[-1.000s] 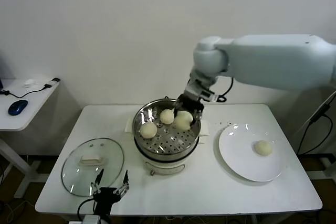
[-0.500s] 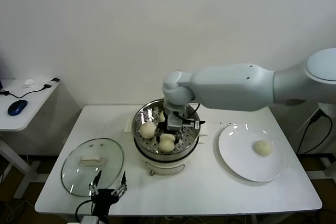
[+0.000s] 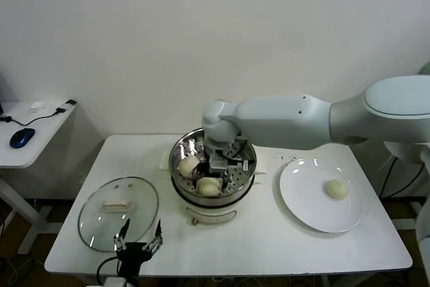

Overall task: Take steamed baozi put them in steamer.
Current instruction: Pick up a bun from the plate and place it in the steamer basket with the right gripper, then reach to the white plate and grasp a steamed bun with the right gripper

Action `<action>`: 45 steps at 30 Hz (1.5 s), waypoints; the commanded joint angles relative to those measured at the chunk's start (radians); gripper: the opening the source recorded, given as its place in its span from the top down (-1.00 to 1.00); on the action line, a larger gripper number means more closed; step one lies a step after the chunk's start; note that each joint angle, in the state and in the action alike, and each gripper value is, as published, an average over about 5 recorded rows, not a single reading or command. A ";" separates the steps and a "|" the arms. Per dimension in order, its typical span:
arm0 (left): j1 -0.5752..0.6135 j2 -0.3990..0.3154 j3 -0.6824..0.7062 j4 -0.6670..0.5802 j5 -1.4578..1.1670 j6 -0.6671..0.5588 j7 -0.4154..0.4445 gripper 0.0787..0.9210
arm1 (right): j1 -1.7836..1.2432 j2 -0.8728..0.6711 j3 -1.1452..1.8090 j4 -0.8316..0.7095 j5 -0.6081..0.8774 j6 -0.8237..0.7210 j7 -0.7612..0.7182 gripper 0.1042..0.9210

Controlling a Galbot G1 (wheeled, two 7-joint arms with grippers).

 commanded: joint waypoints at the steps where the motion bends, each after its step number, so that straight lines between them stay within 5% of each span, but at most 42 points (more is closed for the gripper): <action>1: 0.003 0.001 0.006 -0.005 0.004 -0.001 0.001 -0.77 | 0.138 -0.070 -0.011 -0.025 0.140 -0.008 -0.079 -0.76; 10: 0.004 0.004 0.011 -0.008 0.005 -0.005 0.001 -0.77 | 0.393 -0.402 -0.231 -0.167 0.492 -0.268 -0.164 -0.76; 16: -0.007 0.004 0.016 -0.009 0.004 -0.002 0.006 -0.77 | 0.365 -0.642 -0.338 -0.205 0.423 -0.426 -0.151 -0.76; 22: -0.007 -0.001 0.020 0.000 0.011 0.002 0.012 -0.77 | 0.056 -0.788 -0.141 -0.258 0.304 -0.488 -0.112 -0.76; 31: 0.000 -0.002 0.008 0.008 0.017 0.002 0.015 -0.77 | -0.321 -0.795 0.174 -0.353 0.209 -0.495 -0.079 -0.76; 45: 0.017 -0.006 -0.007 0.010 0.014 -0.004 0.014 -0.77 | -0.508 -0.643 0.344 -0.503 0.129 -0.471 -0.063 -0.76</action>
